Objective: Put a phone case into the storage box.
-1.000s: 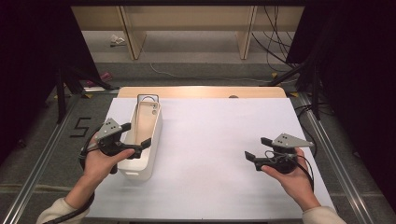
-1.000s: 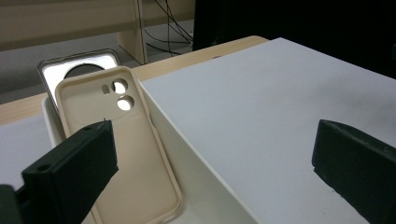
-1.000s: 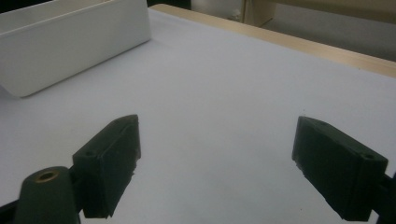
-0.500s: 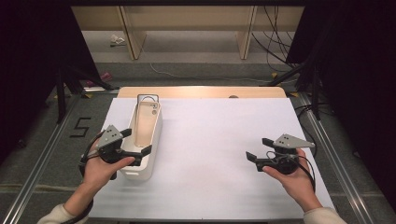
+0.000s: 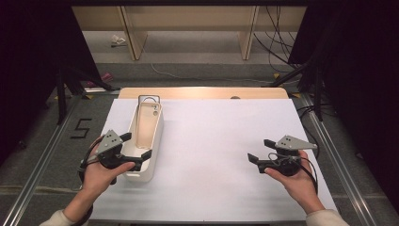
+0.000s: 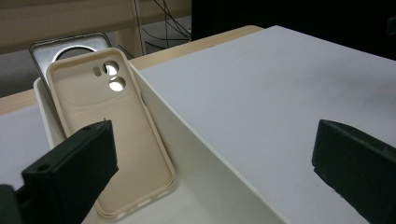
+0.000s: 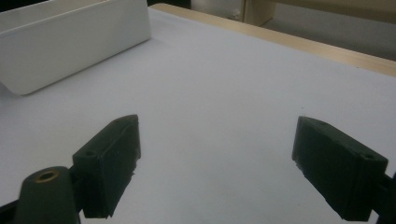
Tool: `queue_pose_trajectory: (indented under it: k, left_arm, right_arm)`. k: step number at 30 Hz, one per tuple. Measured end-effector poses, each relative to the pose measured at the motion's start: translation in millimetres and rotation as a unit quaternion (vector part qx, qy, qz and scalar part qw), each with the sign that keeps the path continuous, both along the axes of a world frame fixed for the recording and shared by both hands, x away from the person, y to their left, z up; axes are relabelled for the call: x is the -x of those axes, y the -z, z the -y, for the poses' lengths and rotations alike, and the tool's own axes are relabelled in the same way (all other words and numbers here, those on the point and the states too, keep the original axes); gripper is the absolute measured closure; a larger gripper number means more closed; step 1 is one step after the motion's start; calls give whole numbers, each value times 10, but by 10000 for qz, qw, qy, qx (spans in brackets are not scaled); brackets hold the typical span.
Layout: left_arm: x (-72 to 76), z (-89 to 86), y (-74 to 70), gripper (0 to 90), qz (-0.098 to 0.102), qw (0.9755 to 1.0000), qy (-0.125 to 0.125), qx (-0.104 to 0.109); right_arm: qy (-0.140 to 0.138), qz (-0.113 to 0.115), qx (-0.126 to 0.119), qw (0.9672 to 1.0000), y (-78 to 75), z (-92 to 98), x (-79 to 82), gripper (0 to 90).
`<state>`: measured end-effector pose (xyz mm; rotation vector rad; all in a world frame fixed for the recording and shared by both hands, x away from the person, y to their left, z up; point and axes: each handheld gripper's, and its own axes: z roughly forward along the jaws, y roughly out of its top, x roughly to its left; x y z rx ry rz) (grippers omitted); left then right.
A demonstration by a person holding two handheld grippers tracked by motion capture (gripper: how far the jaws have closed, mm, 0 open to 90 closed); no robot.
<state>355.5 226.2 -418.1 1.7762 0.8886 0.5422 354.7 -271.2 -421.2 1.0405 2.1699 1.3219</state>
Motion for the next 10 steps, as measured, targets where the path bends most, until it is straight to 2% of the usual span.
queue_pose_trajectory:
  k: [10]
  left_arm:
    - [5,14,14,0,31,10000,-9,-51]
  right_arm:
    - [1,-2,-2,10000,3,-2,-3,162]
